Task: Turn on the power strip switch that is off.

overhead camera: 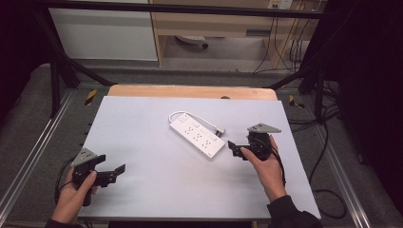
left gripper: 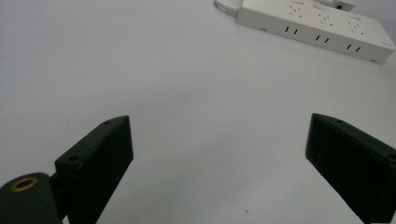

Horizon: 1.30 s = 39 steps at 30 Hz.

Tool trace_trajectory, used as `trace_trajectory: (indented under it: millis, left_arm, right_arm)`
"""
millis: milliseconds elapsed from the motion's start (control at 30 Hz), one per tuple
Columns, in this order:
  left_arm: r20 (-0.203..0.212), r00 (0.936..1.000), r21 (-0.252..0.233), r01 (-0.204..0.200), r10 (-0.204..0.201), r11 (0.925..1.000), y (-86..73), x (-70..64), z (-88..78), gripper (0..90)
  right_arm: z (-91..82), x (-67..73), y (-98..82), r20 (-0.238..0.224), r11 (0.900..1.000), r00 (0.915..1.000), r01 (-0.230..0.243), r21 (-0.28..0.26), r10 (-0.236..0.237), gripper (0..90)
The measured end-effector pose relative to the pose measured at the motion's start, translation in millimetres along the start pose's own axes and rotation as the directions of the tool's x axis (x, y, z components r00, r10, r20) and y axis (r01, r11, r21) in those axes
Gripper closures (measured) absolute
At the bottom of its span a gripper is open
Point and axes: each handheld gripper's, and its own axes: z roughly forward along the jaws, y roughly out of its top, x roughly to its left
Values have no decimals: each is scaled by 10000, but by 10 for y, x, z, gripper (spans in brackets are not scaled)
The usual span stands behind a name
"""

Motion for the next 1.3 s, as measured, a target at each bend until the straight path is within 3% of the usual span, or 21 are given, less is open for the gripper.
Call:
trace_trajectory:
  millis: [167,200,333,433,633,933,1067,1300]
  left_arm:
    - [4,10000,8,6,-6,10000,-1,0,2,76]
    - [19,10000,11,9,-9,10000,-1,-1,3,76]
    - [17,10000,11,-13,13,10000,-1,-5,6,76]
    - [16,10000,18,-2,1,10000,-2,-3,5,76]
    - [-14,10000,124,-7,7,9999,-3,-4,12,76]
    - [19,9999,124,-127,127,9998,0,-8,12,76]
    - [11,9999,156,-148,148,9998,0,-16,16,76]
    - [-15,9999,189,-129,129,9997,-2,-17,22,76]
  right_arm:
    - [28,8,62,-58,10000,10000,68,35,-68,60]
    - [31,-5,93,-296,9996,9992,-285,13,285,65]
    - [29,-6,149,-296,9993,9990,-352,-103,349,87]
    - [39,-7,211,-462,9995,9986,-273,-157,265,178]
    - [105,3,335,-529,9999,9986,-76,-92,71,166]
    - [259,32,447,-370,10000,9993,-40,39,41,62]
    - [330,23,489,-319,9998,9995,-67,162,72,62]
    - [422,-38,551,-269,9995,9993,-269,-159,264,106]
